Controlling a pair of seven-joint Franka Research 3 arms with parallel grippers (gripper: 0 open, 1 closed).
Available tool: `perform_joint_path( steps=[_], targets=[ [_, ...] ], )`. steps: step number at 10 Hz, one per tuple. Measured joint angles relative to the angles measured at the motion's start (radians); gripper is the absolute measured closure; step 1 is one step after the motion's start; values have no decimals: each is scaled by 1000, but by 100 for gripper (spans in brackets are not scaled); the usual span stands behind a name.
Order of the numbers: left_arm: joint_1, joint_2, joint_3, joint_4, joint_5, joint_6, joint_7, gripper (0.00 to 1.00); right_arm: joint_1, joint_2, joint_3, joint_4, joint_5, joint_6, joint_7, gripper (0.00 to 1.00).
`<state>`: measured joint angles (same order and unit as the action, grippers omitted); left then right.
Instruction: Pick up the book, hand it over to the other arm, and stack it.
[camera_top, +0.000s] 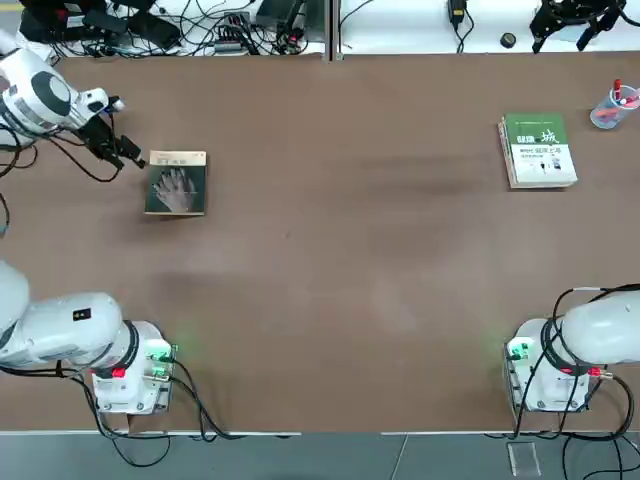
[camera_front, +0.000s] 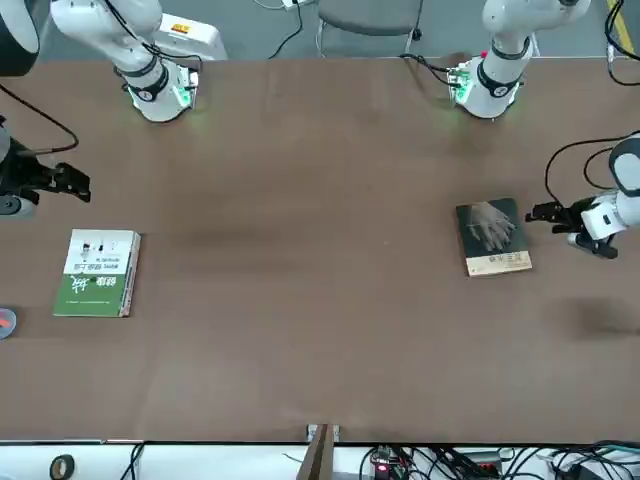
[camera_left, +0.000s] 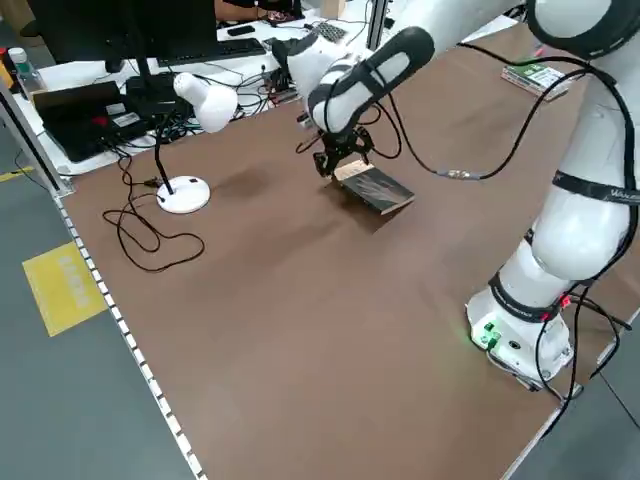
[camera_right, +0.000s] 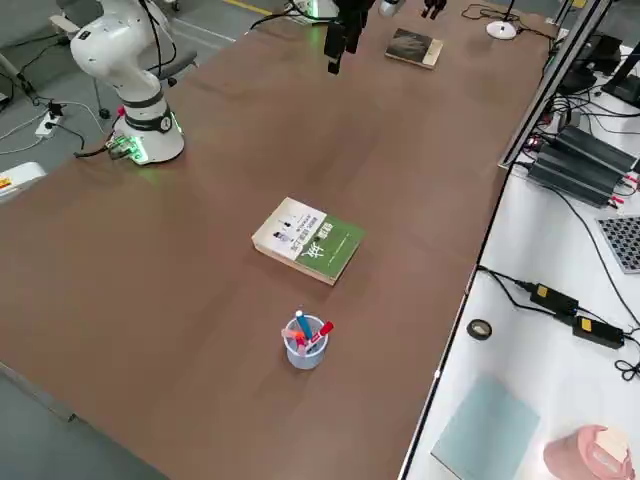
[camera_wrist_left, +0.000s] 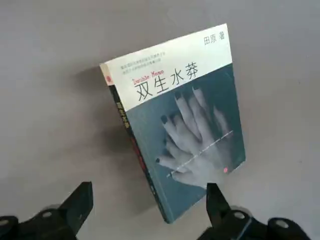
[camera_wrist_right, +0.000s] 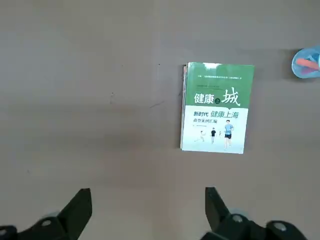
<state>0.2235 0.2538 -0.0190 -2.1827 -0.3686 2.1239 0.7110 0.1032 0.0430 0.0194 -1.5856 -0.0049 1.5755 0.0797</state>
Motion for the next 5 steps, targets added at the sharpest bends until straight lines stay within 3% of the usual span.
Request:
perform_joint_path(
  steps=[5],
  targets=[
    [52, 81, 0, 3, -69, 20, 101, 1, 0, 0, 0, 0, 0, -2, 0, 0]
  ],
)
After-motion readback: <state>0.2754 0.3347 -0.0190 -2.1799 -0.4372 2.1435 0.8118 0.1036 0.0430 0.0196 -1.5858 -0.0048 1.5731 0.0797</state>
